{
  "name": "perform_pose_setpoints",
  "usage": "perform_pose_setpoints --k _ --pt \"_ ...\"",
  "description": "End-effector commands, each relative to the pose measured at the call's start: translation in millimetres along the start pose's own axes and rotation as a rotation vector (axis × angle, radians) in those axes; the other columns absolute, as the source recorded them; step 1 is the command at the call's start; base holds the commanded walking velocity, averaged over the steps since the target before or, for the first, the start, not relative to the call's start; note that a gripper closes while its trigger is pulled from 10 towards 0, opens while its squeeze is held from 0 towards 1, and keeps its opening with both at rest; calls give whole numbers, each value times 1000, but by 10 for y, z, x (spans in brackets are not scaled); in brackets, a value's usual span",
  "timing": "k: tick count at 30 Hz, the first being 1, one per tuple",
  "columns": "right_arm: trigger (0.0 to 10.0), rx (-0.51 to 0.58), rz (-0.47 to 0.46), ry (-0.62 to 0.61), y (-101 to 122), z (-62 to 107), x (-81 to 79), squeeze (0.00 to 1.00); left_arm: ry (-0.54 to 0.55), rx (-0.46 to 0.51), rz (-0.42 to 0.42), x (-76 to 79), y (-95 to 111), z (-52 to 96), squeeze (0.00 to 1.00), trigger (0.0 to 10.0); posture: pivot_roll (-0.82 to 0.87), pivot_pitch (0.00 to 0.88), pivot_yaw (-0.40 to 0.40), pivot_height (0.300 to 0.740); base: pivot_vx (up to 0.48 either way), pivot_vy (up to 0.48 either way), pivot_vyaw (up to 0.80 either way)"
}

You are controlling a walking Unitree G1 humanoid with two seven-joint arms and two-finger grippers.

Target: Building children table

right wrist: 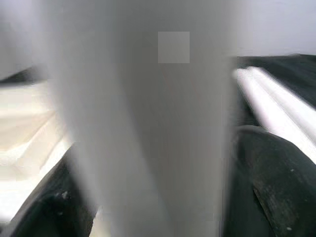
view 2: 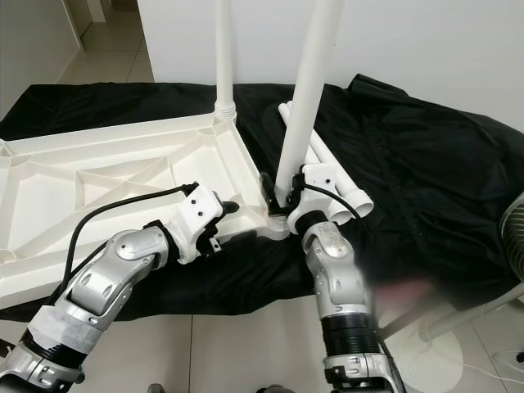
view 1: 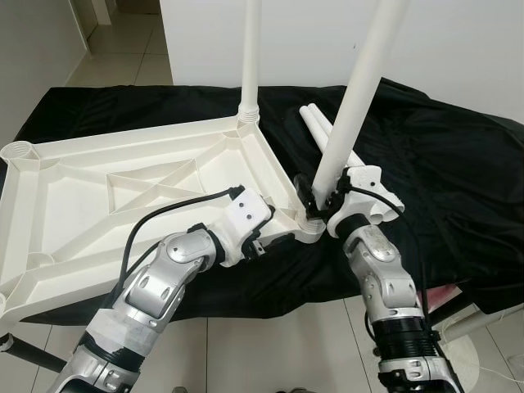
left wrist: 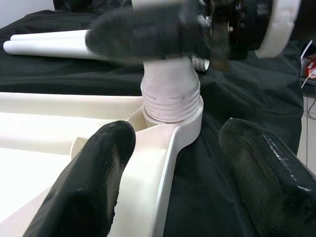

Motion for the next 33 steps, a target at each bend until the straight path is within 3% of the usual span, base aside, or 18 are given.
perform_pose_setpoints --k 1,8,9,11,12,20,21,33 --pt "10000 -67 41 141 -60 -16 18 0 -20 4 -9 -25 0 -1 0 10000 -68 45 -12 740 0 0 0" --pt "10000 -168 95 269 -136 -47 58 0 -25 10 -13 -21 17 -14 0 10000 -68 42 -13 740 0 0 0" --pt "2627 -180 112 279 -136 -54 98 0 -26 11 -14 -22 19 -18 0 10000 -68 41 -17 740 0 0 0" --pt "2627 -180 112 279 -136 -54 98 0 -26 11 -14 -22 19 -18 0 10000 -68 41 -17 740 0 0 0" --pt "0 -188 118 284 -136 -53 132 0 -25 11 -14 -23 21 -20 0 10000 -68 41 -17 740 0 0 0" --pt "0 -202 131 307 -137 -24 210 0 -20 11 -13 -24 15 -12 0 10000 -79 56 -35 740 0 0 0" --pt "10000 -197 118 320 -141 -26 187 0 -17 8 -12 -33 7 1 0 10000 -95 64 -29 740 0 0 0" --pt "10000 -125 53 287 -110 5 140 0 -20 1 -34 -56 23 0 0 10000 -88 90 -23 740 0 0 0"
Point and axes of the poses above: a point about 5 cm out from each wrist's last joint towards the gripper, its own z axis pointing back from the gripper into the wrist, its own y axis along the axis of the wrist's last joint, x = y × z, the point moved 1 cm from there along -z, pointing out of the wrist towards the gripper, and after that the axes turned 12 degrees about -z, right-handed, at the moved point
